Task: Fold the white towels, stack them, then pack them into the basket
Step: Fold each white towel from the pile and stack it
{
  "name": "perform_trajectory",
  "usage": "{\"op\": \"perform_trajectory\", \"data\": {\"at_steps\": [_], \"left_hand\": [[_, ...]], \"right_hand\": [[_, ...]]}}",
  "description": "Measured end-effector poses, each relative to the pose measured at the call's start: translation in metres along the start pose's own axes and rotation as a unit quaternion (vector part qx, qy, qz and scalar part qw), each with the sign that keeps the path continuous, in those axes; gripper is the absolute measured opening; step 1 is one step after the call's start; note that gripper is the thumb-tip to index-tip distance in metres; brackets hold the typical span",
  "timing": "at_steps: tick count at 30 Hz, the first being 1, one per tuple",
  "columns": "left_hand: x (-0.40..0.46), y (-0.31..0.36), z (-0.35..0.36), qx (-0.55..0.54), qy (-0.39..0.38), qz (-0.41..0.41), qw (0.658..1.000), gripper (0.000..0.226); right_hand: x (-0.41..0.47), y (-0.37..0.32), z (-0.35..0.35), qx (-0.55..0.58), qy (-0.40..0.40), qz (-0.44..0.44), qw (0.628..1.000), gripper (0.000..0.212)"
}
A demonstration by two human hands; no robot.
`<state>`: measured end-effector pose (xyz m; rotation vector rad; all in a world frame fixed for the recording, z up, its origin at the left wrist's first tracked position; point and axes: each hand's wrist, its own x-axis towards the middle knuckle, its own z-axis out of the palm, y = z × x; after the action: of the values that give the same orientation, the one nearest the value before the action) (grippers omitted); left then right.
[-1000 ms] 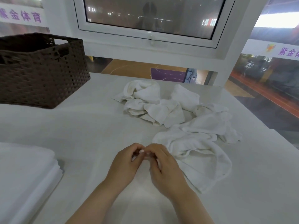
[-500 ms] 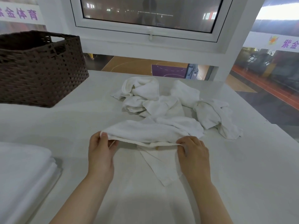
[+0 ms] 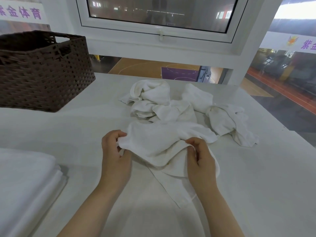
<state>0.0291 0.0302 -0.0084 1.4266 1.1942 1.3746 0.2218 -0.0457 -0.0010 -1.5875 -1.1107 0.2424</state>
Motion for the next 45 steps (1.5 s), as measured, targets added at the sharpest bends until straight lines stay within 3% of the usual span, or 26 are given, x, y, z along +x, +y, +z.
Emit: {"op": "perform_trajectory", "data": {"at_steps": [4,8,11,16,20,21,25,29,31,34,36,38,40,45], "left_hand": [[0.004,-0.007,0.0,0.054,-0.027,-0.011,0.998,0.009],[0.005,-0.006,0.0,0.033,-0.016,-0.013,0.999,0.015],[-0.002,0.001,0.003,-0.002,-0.076,0.001,0.997,0.01],[-0.01,0.002,0.008,-0.035,-0.152,0.0,0.988,0.009],[-0.018,0.005,0.01,-0.044,-0.19,0.02,0.981,0.04],[-0.02,0.007,0.011,-0.024,-0.195,0.035,0.98,0.045],[-0.017,-0.001,0.011,0.119,-0.155,0.11,0.975,0.066],[-0.005,-0.016,0.007,0.199,-0.135,0.002,0.971,0.08],[-0.003,-0.021,0.005,0.222,-0.164,0.002,0.961,0.07],[-0.002,-0.018,0.001,0.244,-0.131,0.064,0.959,0.023],[-0.005,-0.01,-0.001,0.212,-0.114,0.084,0.967,0.021],[-0.011,0.005,0.001,0.154,-0.151,0.108,0.97,0.026],[-0.02,0.015,0.005,0.113,-0.205,0.146,0.961,0.025],[-0.029,0.014,0.014,0.11,-0.245,0.239,0.933,0.032]], "right_hand": [[-0.003,-0.003,-0.001,-0.006,-0.11,-0.009,0.994,0.044],[-0.011,-0.008,0.006,-0.088,-0.239,-0.054,0.966,0.068],[-0.018,-0.01,0.019,-0.179,-0.277,-0.111,0.938,0.075],[-0.02,-0.006,0.032,-0.254,-0.205,-0.124,0.937,0.07],[-0.02,-0.001,0.035,-0.266,-0.076,-0.166,0.947,0.018],[-0.018,0.001,0.034,-0.248,-0.057,-0.155,0.955,0.016],[-0.014,0.005,0.031,-0.105,-0.051,-0.074,0.99,0.028],[-0.014,0.001,0.029,-0.073,-0.049,-0.051,0.995,0.021],[-0.016,-0.002,0.028,-0.092,-0.082,-0.065,0.99,0.006],[-0.02,-0.002,0.029,-0.169,-0.183,-0.089,0.964,0.048],[-0.023,-0.003,0.032,-0.213,-0.207,-0.122,0.947,0.073],[-0.025,-0.003,0.036,-0.216,-0.202,-0.137,0.945,0.09],[-0.024,-0.001,0.036,-0.191,-0.174,-0.136,0.956,0.095],[-0.016,-0.007,0.023,-0.058,-0.085,-0.082,0.991,0.033]]}}
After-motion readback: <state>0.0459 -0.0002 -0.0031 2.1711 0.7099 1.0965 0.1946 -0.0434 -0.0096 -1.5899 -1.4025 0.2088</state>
